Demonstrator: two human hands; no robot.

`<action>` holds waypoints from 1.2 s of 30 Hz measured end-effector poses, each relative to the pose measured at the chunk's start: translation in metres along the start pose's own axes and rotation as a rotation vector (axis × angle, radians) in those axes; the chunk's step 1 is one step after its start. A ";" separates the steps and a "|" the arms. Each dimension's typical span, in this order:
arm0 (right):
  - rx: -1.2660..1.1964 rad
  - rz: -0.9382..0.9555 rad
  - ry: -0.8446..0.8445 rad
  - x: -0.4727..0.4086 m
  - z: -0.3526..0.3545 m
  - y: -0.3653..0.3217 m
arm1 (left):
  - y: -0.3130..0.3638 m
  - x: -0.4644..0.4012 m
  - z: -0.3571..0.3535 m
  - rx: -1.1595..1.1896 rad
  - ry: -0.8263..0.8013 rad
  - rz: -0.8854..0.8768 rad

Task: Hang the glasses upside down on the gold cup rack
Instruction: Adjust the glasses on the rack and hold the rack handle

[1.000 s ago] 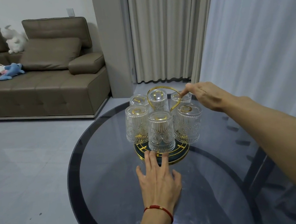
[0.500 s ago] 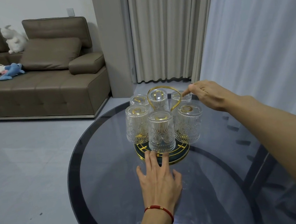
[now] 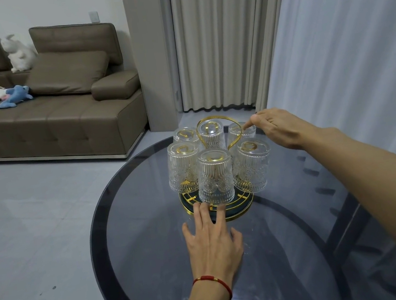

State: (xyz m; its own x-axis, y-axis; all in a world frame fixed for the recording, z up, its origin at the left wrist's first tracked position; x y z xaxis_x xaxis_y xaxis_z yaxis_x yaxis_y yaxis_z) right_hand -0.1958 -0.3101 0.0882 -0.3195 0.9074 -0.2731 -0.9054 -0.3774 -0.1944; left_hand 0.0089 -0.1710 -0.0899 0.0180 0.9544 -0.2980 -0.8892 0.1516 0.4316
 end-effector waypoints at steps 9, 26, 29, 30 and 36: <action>-0.017 -0.037 0.059 -0.001 0.006 -0.013 | 0.000 0.000 0.000 -0.014 -0.007 -0.001; -0.271 -0.225 -0.339 -0.063 -0.004 -0.072 | 0.002 0.001 0.002 -0.003 0.023 -0.009; -0.233 -0.233 -0.341 -0.067 -0.005 -0.069 | 0.003 0.000 0.002 -0.009 0.025 -0.007; -0.235 -0.230 -0.342 -0.068 -0.006 -0.069 | 0.003 0.000 0.003 -0.009 0.024 -0.006; -0.232 -0.248 -0.351 -0.076 -0.010 -0.066 | 0.004 0.001 0.003 -0.014 0.043 -0.016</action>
State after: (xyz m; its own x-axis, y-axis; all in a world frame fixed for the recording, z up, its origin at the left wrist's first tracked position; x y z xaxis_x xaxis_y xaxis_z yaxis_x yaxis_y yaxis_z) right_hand -0.1092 -0.3560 0.1124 -0.2131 0.9678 0.1342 -0.8929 -0.1371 -0.4289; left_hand 0.0069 -0.1685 -0.0865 0.0124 0.9398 -0.3415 -0.8954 0.1624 0.4145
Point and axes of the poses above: each hand's wrist, its own x-axis away from the middle knuckle, its own z-axis out of the back of the hand, y = z × x, the point moved 4 cm from there along -x, towards the middle knuckle, and after that the axes turned 7 degrees about x, right-handed, at the moved point
